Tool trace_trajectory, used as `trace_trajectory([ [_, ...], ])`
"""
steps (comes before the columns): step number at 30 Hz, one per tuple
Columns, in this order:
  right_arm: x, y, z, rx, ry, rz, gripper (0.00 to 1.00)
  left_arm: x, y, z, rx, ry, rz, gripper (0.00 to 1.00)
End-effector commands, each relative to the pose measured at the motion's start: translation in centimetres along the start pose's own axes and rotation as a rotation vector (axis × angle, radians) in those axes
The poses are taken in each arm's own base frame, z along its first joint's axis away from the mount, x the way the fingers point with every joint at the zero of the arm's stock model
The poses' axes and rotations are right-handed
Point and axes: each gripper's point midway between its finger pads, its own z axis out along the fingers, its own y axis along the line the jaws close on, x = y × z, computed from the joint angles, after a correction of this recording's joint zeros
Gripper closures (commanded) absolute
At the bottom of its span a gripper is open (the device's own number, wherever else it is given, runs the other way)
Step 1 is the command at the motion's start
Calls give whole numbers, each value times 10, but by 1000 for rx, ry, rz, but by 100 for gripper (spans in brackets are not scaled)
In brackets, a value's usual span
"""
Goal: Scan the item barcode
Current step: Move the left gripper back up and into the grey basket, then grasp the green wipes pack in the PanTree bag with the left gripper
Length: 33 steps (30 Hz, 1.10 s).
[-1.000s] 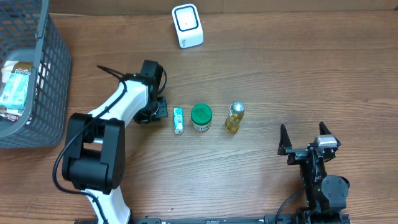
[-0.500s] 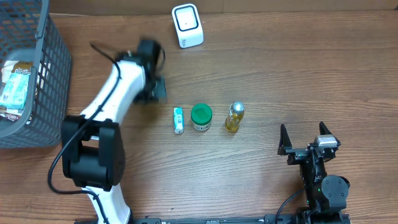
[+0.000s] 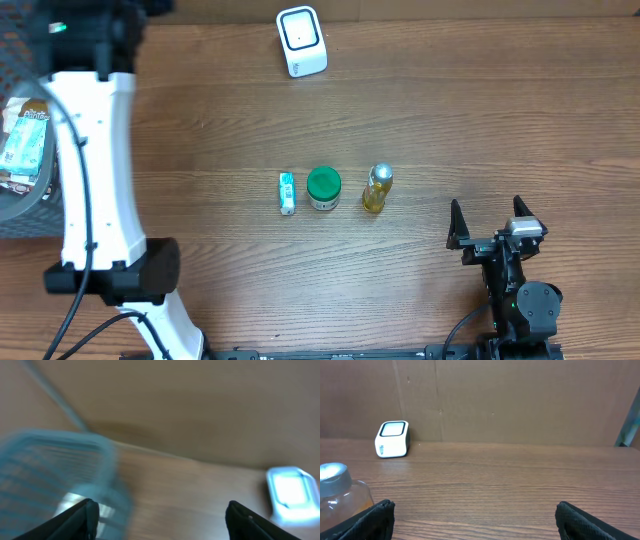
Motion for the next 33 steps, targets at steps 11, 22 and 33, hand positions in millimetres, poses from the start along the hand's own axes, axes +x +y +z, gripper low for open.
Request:
trace_trajectory([
  [11,4,1,1,-6,4,-1,0,63,167,27,-274,224,-55,9],
  [22,3,1,1,-6,3,-1,0,166,222,97,-141,440,-36,10],
  [33,4,1,1,-6,4,-1,0,294,215,171,38,715,32,0],
])
